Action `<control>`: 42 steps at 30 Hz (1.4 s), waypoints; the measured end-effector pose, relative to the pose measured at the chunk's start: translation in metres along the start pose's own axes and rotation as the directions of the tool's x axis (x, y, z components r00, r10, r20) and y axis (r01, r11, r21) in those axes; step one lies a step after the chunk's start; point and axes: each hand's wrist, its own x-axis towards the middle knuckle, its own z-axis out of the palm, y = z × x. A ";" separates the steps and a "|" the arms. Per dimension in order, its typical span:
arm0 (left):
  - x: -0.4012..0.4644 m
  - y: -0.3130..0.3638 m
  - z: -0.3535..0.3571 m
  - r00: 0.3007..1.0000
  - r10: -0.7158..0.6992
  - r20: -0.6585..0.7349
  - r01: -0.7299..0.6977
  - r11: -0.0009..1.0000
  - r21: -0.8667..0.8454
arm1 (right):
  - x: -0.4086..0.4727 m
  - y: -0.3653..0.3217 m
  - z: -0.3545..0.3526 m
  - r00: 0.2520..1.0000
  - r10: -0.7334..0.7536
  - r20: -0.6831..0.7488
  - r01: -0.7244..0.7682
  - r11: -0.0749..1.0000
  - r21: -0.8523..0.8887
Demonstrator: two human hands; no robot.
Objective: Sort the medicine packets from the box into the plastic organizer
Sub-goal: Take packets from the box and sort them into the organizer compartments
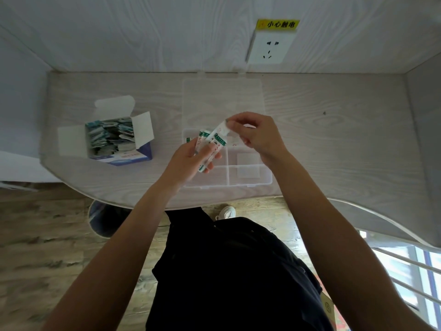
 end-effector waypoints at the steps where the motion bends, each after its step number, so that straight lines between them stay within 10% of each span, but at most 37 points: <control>1: 0.001 -0.001 -0.001 1.000 0.002 -0.004 -0.002 1.000 0.004 | 0.002 0.002 -0.004 0.998 0.017 -0.066 -0.015 0.999 0.034; 7: 0.005 -0.010 -0.006 0.989 -0.026 -0.144 0.021 0.999 -0.035 | 0.009 0.028 -0.039 0.915 -0.012 -0.404 -0.096 0.964 -0.246; 18: 0.007 -0.003 0.000 0.978 -0.029 -0.207 0.012 0.996 -0.085 | 0.005 0.047 -0.020 0.830 -0.315 -0.460 -0.108 0.718 -0.687; 24: 0.009 -0.003 -0.001 0.977 -0.041 -0.209 0.018 0.994 -0.112 | -0.001 0.055 -0.016 0.774 -0.505 -0.381 -0.052 0.550 -0.834; 42: 0.006 -0.003 0.000 0.984 -0.068 -0.164 0.046 0.989 -0.138 | -0.005 0.046 -0.019 0.964 -0.266 -0.004 0.085 0.321 -0.943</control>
